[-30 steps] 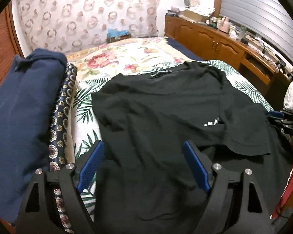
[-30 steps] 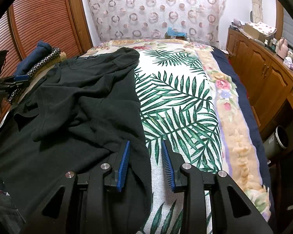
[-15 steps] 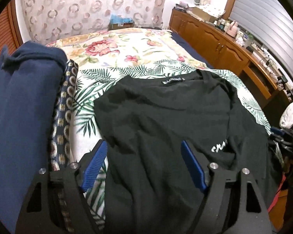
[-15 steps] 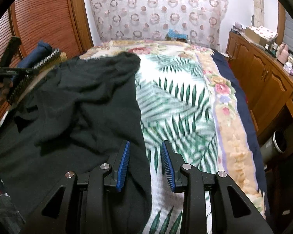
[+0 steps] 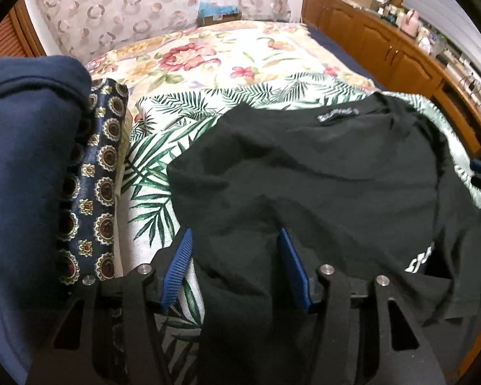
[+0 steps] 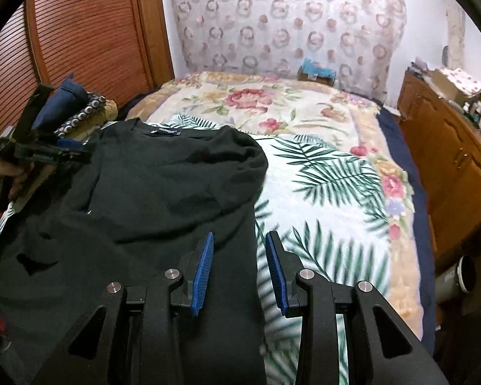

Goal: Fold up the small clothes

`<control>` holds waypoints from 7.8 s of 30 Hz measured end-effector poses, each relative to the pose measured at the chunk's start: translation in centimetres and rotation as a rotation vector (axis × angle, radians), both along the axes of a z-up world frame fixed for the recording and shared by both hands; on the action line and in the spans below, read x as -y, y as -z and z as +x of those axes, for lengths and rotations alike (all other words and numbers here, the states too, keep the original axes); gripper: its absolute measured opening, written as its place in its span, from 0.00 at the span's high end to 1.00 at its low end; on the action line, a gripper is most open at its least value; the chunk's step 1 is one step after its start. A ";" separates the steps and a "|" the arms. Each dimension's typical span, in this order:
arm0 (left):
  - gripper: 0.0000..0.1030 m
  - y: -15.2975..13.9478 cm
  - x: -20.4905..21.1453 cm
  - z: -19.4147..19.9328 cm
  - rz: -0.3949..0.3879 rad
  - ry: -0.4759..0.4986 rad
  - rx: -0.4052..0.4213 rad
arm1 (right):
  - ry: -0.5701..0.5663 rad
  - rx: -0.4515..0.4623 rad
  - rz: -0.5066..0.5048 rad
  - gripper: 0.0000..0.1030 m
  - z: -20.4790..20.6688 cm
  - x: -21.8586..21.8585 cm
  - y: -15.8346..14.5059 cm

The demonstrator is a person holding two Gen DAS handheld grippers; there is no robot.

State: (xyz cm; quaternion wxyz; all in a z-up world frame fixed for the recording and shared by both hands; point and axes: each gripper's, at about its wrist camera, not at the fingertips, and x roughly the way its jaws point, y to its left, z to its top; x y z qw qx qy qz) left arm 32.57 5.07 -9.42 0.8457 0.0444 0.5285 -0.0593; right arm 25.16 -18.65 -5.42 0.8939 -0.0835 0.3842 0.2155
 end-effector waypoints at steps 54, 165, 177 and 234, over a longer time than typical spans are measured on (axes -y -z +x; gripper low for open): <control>0.96 -13.9 -2.6 -19.4 -0.188 0.144 0.434 | -0.089 0.120 0.134 0.92 -8.2 -0.4 -4.8; 0.90 -10.1 -5.3 -37.2 -0.366 0.042 0.587 | 0.047 0.146 0.104 0.90 -26.7 8.1 -5.9; 0.90 -20.6 -4.7 -43.0 -0.355 0.121 0.859 | 0.017 0.411 0.183 0.91 -37.2 10.7 -15.4; 0.23 -1.3 5.0 -15.0 -0.169 0.175 0.198 | 0.274 0.083 0.110 0.52 -16.3 7.5 -2.2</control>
